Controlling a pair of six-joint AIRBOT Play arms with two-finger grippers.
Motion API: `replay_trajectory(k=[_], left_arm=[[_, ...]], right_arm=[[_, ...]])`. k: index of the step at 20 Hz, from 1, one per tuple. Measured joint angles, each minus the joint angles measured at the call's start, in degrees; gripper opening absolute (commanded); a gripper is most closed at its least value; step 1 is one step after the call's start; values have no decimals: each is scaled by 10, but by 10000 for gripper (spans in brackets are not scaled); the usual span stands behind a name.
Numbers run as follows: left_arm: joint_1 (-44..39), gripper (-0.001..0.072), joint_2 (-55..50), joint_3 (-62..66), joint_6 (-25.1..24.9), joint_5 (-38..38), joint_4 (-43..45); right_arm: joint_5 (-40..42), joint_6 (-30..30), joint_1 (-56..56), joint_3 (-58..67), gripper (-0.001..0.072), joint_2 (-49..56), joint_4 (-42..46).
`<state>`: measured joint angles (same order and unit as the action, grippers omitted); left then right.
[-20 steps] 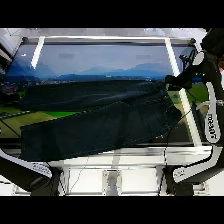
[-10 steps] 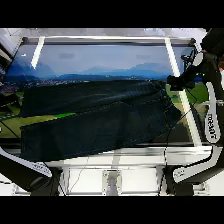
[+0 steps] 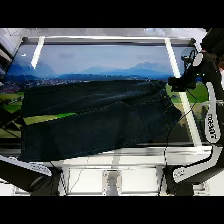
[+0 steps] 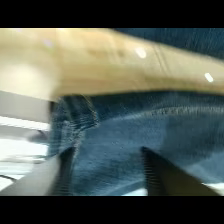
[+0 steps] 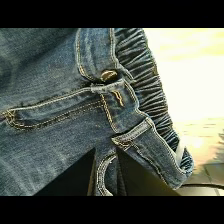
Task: Fold the clothes and pants, and hang the long-sleeved shirts on hangers.
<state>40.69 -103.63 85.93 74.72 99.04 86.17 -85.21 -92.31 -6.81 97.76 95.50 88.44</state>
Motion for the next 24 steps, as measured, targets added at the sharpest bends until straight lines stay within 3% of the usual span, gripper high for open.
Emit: replay_trajectory(k=[5,8,14,16,19,21,24], left_arm=[[10,224,6,-33,-13,-44,-16],[11,303,9,-37,-10,-69,3],[11,299,11,-40,18,-106,48],[11,222,10,-40,18,-116,43],[11,192,10,-40,13,-125,31],[11,23,10,-40,3,-129,15],[12,21,10,-40,-11,-135,0]], right_arm=[[-5,4,0,0,154,0,3],[-7,4,0,0,154,0,4],[-7,4,0,0,154,0,5],[-7,4,0,0,154,0,5],[-7,4,0,0,154,0,5],[-7,4,0,0,154,0,5],[-7,4,0,0,154,0,5]])
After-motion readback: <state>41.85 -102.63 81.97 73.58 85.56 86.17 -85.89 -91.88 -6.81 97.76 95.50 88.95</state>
